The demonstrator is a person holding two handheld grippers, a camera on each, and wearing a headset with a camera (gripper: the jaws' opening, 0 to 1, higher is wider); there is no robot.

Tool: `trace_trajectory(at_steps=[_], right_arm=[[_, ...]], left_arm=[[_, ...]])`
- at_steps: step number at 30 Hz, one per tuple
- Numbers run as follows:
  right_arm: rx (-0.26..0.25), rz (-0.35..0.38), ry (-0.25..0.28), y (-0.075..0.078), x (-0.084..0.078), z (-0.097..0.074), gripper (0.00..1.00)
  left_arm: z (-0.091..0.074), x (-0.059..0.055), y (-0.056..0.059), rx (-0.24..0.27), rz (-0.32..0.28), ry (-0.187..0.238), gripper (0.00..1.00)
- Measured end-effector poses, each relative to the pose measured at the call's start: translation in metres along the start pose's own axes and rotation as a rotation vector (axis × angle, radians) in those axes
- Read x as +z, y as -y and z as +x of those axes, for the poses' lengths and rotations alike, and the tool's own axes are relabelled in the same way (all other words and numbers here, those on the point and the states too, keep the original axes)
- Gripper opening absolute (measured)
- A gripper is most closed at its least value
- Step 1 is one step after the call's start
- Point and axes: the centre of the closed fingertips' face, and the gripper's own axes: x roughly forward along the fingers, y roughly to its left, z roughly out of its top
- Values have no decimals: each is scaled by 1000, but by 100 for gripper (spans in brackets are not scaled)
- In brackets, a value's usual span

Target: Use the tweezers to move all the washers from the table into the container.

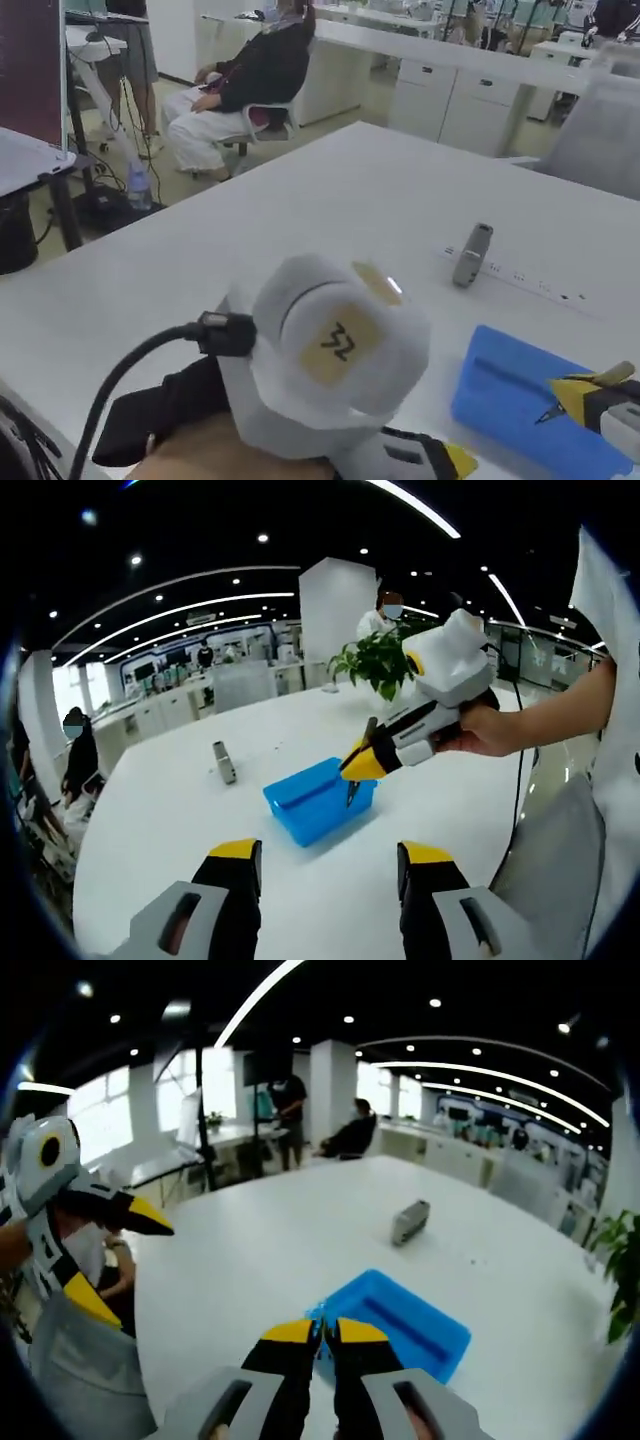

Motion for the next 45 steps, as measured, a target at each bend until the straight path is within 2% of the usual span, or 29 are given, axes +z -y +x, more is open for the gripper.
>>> trace_trajectory(at_steps=[4, 5, 6, 8, 10, 11, 14, 15, 18, 21, 24, 26, 29, 30, 31, 32, 38, 41, 42, 45], right_arm=[[84, -58, -23, -25, -1, -4, 3], [115, -58, -34, -34, -2, -5, 3], [117, -59, -34, -37, -2, -6, 3], [165, -85, -49, -48, -5, -9, 3], [182, -91, -59, -54, -9, -11, 3], [204, -92, -78, -58, -13, -12, 3], [246, -132, -120, -70, -23, -13, 3], [251, -146, -134, -72, -26, -13, 3], [274, -217, -176, -82, -38, -13, 3], [299, -274, -231, -87, -53, -13, 3], [312, -317, -272, -89, -67, -12, 3], [326, -336, -300, -89, -76, -11, 3], [354, -321, -343, -89, -90, -10, 3], [363, -340, -371, -89, -96, -10, 3], [367, -360, -381, -89, -99, -10, 3], [375, -383, -399, -89, -104, -10, 3], [388, -475, -447, -87, -117, -6, 3], [385, -458, -442, -84, -114, -3, 3], [375, -448, -437, -82, -114, -1, 3], [365, -455, -448, -79, -117, -1, 4]], left_arm=[[1, 14, 5, -83, 37, 34, 42], [2, 18, 9, -118, 35, 49, 38], [2, 19, 9, -125, 32, 53, 36], [3, 27, 21, -198, 18, 76, 31], [6, 25, 31, -265, 17, 66, 29], [7, 24, 34, -287, 22, 58, 28], [17, 26, 44, -334, 27, 74, 26], [19, 27, 48, -352, 38, 80, 25], [25, 27, 66, -411, 123, 84, 17], [32, 17, 80, -468, 179, 57, 11], [42, 4, 80, -484, 217, 41, 8], [46, -3, 86, -529, 241, 28, 3], [48, -14, 96, -591, 273, -6, 0], [49, -22, 97, -615, 293, -29, 0], [49, -24, 97, -618, 302, -34, 0], [51, -26, 99, -622, 339, -43, 0], [55, -40, 95, -661, 375, -97, 0], [54, -39, 89, -651, 375, -97, 0], [55, -42, 86, -654, 365, -108, 0], [56, -54, 82, -649, 413, -145, 0]])
